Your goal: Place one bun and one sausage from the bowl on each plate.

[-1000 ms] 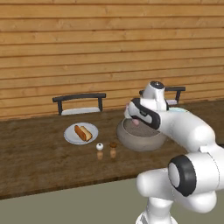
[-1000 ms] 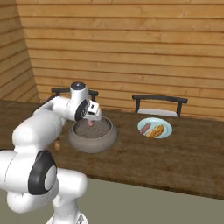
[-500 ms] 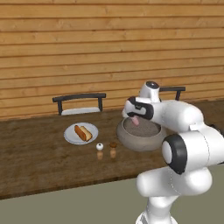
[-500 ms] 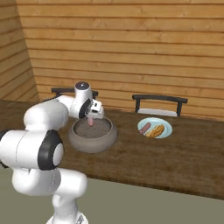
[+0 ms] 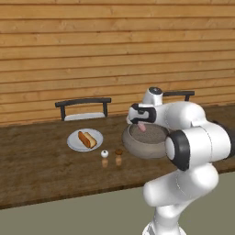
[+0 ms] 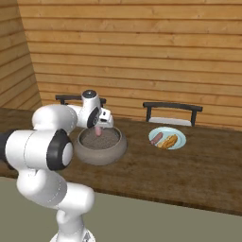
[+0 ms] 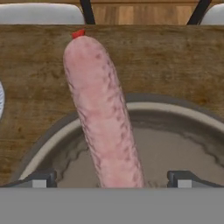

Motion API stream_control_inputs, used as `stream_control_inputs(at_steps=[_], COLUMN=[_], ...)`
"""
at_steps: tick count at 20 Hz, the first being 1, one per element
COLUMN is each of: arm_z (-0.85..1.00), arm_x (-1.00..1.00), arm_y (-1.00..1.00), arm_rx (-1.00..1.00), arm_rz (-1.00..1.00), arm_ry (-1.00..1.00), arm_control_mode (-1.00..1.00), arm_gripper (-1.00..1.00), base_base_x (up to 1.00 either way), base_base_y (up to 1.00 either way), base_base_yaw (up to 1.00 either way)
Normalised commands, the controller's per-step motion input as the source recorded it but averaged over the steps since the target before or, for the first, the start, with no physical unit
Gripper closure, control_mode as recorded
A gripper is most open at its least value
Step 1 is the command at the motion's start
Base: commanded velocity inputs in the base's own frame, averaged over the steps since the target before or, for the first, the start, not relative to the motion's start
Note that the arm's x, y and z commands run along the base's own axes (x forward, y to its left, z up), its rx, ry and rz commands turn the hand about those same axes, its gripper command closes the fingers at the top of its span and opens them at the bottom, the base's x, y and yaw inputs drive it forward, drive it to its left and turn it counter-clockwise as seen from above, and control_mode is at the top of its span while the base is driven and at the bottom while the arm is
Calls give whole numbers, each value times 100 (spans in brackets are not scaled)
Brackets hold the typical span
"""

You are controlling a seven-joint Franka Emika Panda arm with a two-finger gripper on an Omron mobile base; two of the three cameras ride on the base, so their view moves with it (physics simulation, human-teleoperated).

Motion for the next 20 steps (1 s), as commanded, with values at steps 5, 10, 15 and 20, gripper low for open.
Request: stream_control_inputs(at_steps=[5,10,15,20], arm_z=[-11,-9,-13,-4], arm_x=[20,9,6,0], arm_y=[0,0,0,0], arm_rx=[0,0,-1,0], arm_rz=[0,0,0,0], arm_ry=[0,0,0,0], arm_control_mode=[-100,-100,-100,-100], arm_gripper=[-100,-100,-100,100], base_base_x=[0,0,0,0], base_base_y=[0,0,0,0], base_base_yaw=[0,0,0,0])
